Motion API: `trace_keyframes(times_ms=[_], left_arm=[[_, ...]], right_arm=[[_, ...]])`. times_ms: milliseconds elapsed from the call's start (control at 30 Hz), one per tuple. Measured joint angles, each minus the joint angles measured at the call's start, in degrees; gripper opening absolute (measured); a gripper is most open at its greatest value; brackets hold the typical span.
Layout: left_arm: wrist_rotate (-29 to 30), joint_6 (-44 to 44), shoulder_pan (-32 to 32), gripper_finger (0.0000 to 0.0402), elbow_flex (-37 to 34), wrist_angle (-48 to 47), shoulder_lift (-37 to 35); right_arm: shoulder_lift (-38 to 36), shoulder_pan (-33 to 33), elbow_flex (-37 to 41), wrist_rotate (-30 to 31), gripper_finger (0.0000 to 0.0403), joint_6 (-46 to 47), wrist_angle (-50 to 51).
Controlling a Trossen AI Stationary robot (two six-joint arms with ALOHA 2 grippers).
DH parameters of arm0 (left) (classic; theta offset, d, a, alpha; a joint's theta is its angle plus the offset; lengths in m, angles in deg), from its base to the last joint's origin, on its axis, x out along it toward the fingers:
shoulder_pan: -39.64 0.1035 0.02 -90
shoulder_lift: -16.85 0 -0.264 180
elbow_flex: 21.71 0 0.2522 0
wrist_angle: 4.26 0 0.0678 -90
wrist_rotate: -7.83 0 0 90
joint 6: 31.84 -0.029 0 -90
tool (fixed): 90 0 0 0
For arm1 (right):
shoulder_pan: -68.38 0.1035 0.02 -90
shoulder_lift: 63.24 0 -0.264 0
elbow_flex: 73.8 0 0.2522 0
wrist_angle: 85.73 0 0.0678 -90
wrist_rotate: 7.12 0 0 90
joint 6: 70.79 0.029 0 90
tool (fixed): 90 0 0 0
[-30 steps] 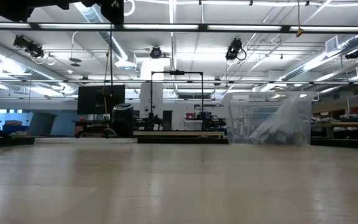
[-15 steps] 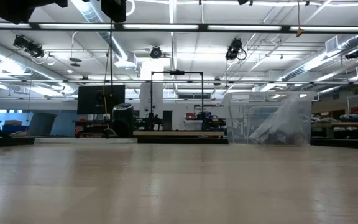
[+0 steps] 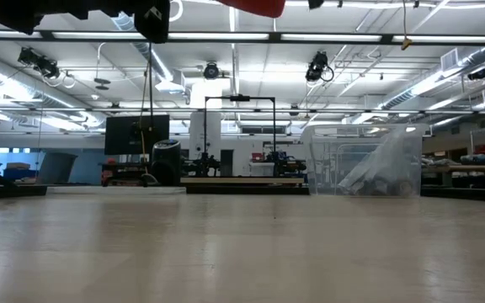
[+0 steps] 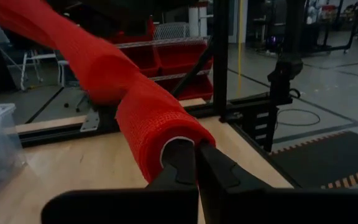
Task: Roll bandage
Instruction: Roll the red bandage
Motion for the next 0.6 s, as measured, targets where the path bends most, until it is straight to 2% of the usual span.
trace_keyframes(times_ms=[267,333,600], left_arm=[[-0.32,0.54,0.02,0.0000,0.00,-1.25,0.00],[-0.66,1.26,0.02,0.0000,0.00,-1.37,0.00],[-3.58,2.44,-0.17,0.0000,-0.02,-3.26,0.02]], right_arm=[[0.00,-3.17,0.00,-1.53,0.0213,14.06,12.77],[0.00,-4.55,0.00,-3.56,0.0213,16.09,14.45],[0.00,-7.49,0.00,-15.42,0.0216,13.87,14.72]])
